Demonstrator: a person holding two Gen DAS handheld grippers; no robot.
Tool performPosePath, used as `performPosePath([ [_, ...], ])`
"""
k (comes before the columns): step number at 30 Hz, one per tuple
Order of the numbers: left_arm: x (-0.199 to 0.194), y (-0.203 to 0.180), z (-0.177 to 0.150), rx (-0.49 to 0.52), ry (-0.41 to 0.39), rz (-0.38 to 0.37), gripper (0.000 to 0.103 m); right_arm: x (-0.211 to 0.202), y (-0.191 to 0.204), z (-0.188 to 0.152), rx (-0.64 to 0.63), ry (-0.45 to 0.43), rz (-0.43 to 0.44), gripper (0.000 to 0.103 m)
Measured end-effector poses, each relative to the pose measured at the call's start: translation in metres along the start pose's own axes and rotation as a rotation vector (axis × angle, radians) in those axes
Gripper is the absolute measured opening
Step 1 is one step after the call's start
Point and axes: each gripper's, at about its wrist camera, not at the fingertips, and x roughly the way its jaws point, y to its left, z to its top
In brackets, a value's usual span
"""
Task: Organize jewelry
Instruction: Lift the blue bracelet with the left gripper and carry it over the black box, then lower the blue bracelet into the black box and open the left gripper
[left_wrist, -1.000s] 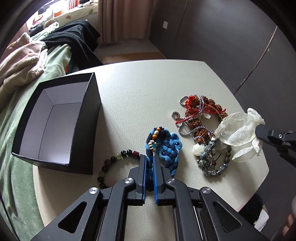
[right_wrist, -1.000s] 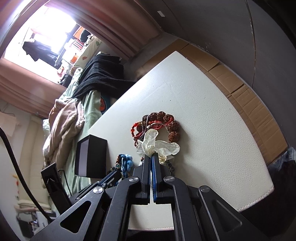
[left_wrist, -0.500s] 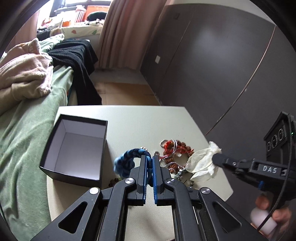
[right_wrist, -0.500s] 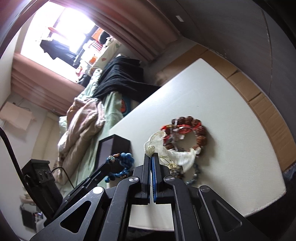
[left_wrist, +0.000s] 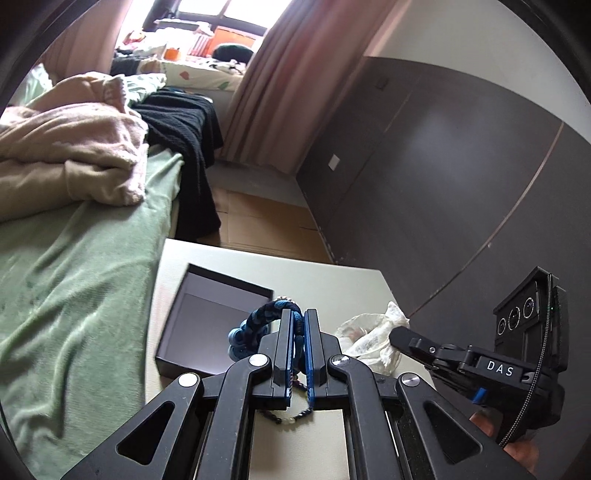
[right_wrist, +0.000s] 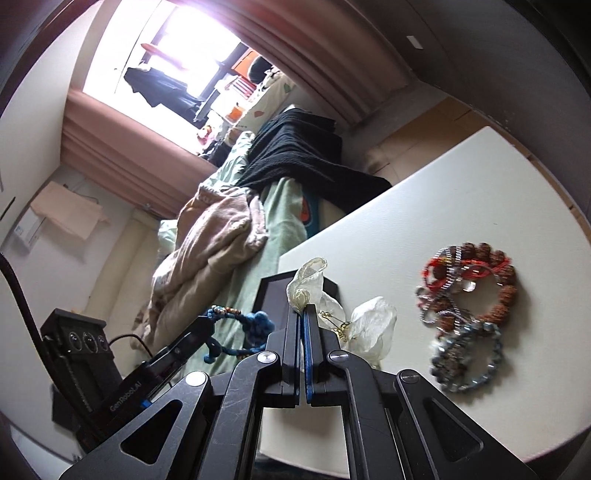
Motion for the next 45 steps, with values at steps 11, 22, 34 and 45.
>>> performPosePath([
  [11, -0.014, 0.044, 0.01, -0.105, -0.031, 0.034, 0.005, 0.07, 0.062, 0.006, -0.095, 0.063, 0.082, 0.011],
  [22, 0.004, 0.039, 0.01, -0.097, -0.009, 0.014, 0.005, 0.058, 0.015, 0.001, -0.013, 0.072, -0.086, 0.067],
  [34, 0.026, 0.046, 0.007, -0.15, 0.028, 0.126, 0.067, -0.013, -0.004, 0.015, 0.03, -0.038, -0.114, 0.067],
  [45, 0.035, 0.002, -0.004, -0.031, 0.082, 0.078, 0.067, -0.061, -0.033, 0.007, 0.093, -0.081, -0.235, 0.067],
])
